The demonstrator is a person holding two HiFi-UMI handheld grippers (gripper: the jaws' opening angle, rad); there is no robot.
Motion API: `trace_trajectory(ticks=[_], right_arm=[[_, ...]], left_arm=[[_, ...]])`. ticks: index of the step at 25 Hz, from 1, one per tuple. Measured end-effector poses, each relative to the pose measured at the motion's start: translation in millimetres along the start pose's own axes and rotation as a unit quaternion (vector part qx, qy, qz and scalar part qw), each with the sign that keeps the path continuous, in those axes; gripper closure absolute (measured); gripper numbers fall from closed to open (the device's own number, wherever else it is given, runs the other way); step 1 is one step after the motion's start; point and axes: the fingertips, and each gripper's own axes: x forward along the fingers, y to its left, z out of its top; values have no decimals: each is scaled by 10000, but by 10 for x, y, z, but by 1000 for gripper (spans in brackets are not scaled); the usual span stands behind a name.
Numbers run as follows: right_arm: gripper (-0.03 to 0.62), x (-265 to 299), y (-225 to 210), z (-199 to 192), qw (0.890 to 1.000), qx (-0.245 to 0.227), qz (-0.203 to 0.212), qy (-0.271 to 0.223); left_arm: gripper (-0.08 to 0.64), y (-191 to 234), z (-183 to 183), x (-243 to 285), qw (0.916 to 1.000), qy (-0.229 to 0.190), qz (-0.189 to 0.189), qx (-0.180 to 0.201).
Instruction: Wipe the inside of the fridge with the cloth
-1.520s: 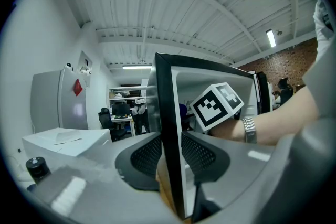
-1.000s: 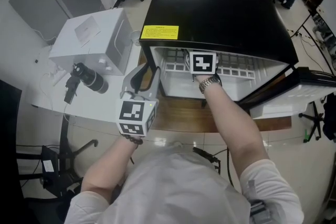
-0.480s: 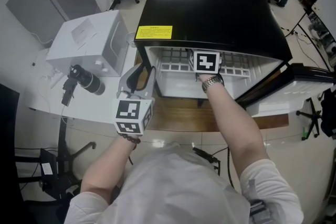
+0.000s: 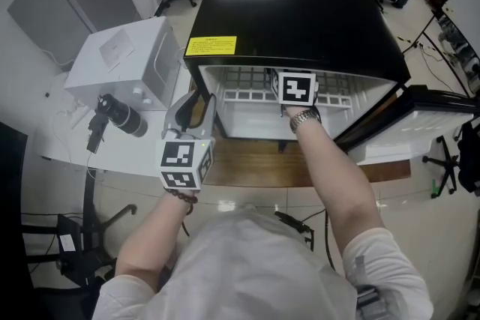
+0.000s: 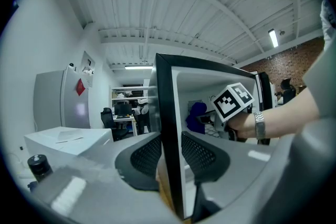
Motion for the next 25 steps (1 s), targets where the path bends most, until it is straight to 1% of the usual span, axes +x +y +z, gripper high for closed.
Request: trace_trajectory(ticks=[17,25], right_arm=[[494,-186,-498,-49,9993,128,-352,8],[494,-317,-864,-106,9982,230,-556,71]], left_arm=[[449,2,12,-1,9999,8,156,-44],[449,-64,33,12,9997,47,251,-32]])
